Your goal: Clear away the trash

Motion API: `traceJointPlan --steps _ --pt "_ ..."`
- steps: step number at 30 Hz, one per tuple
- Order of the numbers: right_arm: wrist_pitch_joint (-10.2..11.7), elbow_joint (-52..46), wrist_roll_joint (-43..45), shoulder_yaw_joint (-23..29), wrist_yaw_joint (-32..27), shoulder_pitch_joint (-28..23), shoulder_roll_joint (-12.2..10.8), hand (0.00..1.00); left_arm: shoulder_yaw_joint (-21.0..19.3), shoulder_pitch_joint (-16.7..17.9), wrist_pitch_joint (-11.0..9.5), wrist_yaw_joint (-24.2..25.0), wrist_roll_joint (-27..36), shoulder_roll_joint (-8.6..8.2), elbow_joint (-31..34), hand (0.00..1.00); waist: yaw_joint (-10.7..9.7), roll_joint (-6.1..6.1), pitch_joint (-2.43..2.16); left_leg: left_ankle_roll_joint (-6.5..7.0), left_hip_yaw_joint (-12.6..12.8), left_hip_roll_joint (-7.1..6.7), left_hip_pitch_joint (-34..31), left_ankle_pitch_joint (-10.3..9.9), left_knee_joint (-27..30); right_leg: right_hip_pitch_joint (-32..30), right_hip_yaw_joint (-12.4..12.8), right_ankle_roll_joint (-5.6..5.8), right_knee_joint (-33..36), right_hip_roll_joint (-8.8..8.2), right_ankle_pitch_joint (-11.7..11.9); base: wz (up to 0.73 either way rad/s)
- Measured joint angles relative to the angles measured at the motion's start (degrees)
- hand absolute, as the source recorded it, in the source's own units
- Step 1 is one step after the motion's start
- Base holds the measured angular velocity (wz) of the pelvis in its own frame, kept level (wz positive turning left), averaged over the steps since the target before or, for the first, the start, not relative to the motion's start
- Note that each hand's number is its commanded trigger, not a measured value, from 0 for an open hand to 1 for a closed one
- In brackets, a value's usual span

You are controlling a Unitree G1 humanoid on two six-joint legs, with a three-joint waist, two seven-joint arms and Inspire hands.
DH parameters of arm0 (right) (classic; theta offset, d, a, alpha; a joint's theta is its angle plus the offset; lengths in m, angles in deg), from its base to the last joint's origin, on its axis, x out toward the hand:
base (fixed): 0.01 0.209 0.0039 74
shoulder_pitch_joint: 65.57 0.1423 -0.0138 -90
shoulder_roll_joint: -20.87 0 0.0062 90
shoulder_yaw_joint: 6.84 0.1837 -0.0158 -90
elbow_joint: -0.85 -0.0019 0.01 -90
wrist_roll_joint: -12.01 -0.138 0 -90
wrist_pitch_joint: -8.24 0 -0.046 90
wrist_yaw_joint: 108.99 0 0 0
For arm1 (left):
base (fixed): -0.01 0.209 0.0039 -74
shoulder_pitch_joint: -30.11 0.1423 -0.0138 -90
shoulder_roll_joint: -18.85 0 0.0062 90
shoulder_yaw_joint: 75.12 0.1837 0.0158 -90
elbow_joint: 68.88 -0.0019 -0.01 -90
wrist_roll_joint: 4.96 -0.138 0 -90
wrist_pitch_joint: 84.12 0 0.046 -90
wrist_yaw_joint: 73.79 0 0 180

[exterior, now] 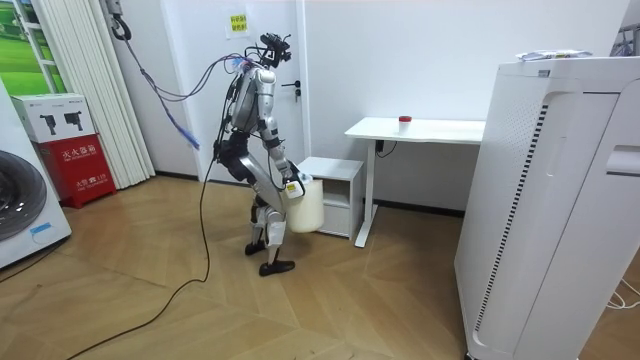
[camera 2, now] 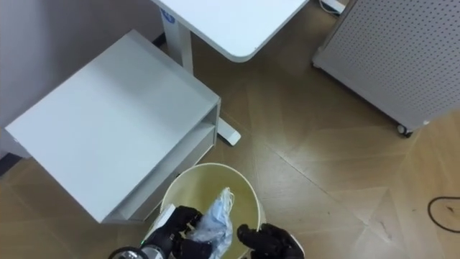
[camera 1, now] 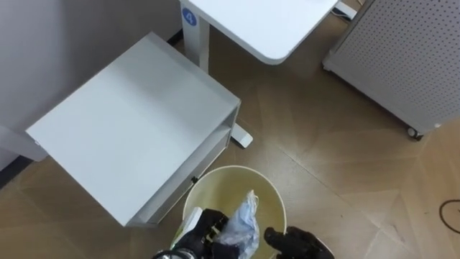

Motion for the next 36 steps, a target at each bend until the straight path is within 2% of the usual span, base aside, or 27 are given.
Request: traceJointPlan --steps 12,21,27,31,36 --pt "-0.5 -0.6 -0.2 0.0 0.6 -0.5 -0.3 1.0 0.0 0.1 0.5 0.0 -0.1 0.03 -0.3 0.0 0.1 0.06 -0.04 0.0 0.0 -0.04 0.0 0.0 0.0 -0.1 0.0 -0.02 0.2 -0.04 0.0 0.0" --pt "-0.5 -0.6 -0.6 0.1 0.7 -1.4 -0.1 1.0 0.0 1.4 0.5 0.0 -0.6 0.58 -0.1 0.0 0.3 0.42 -0.27 0.01 0.0 -0.1 0.9 0.0 0.0 0.9 -0.1 -0.05 0.2 -0.15 0.0 0.0" --pt "-0.4 0.1 -1.4 0.5 1.7 -3.3 1.0 1.0 0.0 2.2 0.5 -0.3 -1.8 0.97 0.1 0.0 1.6 0.96 -0.58 0.0 -0.1 -0.21 4.4 0.0 -1.1 4.4 -1.1 -0.09 -1.0 -0.55 0.1 0.0" --pt "-0.4 0.1 -1.4 0.5 1.9 -5.7 1.1 1.0 0.3 4.8 0.1 -0.7 -3.1 1.9 1.9 0.0 1.8 1.65 -0.96 -0.04 -0.1 -0.18 8.2 0.0 -2.6 8.5 -2.6 -0.16 -2.8 -0.94 0.1 0.0" --pt "-0.4 0.2 -1.4 0.6 4.2 -7.3 2.6 1.0 -0.1 6.3 -1.7 0.1 -7.4 2.77 2.4 0.0 2.3 1.82 -1.08 -0.18 0.1 -0.23 12.0 0.1 -4.6 12.3 -2.8 0.05 -5.0 -1.0 0.5 -0.04"
